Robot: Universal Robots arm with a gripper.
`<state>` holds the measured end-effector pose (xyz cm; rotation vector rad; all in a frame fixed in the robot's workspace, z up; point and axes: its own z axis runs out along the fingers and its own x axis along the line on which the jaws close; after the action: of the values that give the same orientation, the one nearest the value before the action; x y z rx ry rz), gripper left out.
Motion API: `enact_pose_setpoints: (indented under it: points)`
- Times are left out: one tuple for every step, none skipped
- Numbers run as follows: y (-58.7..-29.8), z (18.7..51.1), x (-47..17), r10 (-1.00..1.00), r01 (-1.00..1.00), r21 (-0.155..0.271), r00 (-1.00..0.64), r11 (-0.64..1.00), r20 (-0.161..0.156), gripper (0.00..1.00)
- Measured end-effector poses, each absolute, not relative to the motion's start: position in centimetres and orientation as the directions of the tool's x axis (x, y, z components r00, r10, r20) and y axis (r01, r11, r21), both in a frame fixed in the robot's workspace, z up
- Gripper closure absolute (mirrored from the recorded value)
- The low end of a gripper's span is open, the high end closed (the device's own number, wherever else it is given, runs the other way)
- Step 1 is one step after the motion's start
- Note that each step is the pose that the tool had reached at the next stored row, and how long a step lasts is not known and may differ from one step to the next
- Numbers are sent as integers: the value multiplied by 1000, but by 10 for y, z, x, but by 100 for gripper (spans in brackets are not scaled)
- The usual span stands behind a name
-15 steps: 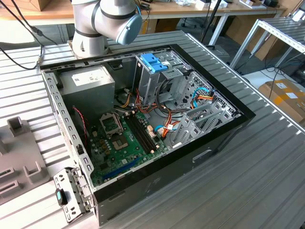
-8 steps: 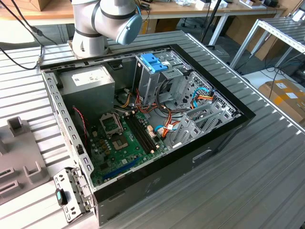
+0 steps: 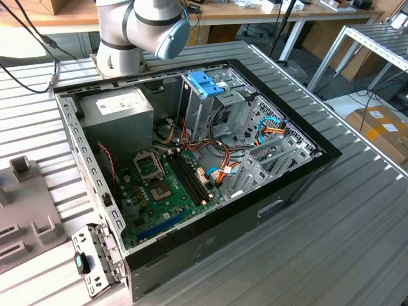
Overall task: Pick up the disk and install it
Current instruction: 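Pick up the disk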
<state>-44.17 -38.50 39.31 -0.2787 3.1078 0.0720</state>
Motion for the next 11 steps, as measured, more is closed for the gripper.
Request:
enact_pose_setpoints:
  points:
    - [-385, 393, -442, -179, -180, 44, -984, 983, -24, 89]
    - [-385, 393, -442, -180, -181, 44, -983, 983, -24, 89]
    - [-385, 393, -442, -182, -183, 44, -983, 982, -24, 89]
    - [-385, 393, -442, -183, -184, 44, -983, 982, -24, 89]
    - [-385, 393, -442, -184, -185, 44, -983, 982, -25, 89]
    - [-385, 393, -442, -186, -187, 44, -982, 981, -24, 89]
    - [-385, 393, -442, -188, -189, 44, -982, 981, -24, 89]
    - [-385, 393, -442, -189, -190, 44, -982, 981, -24, 89]
    - [-385, 393, -442, -190, -191, 44, -981, 981, -25, 89]
    - [-385, 393, -442, -192, -193, 44, -981, 980, -25, 89]
    - [-385, 393, -442, -193, -194, 44, -981, 980, -25, 89]
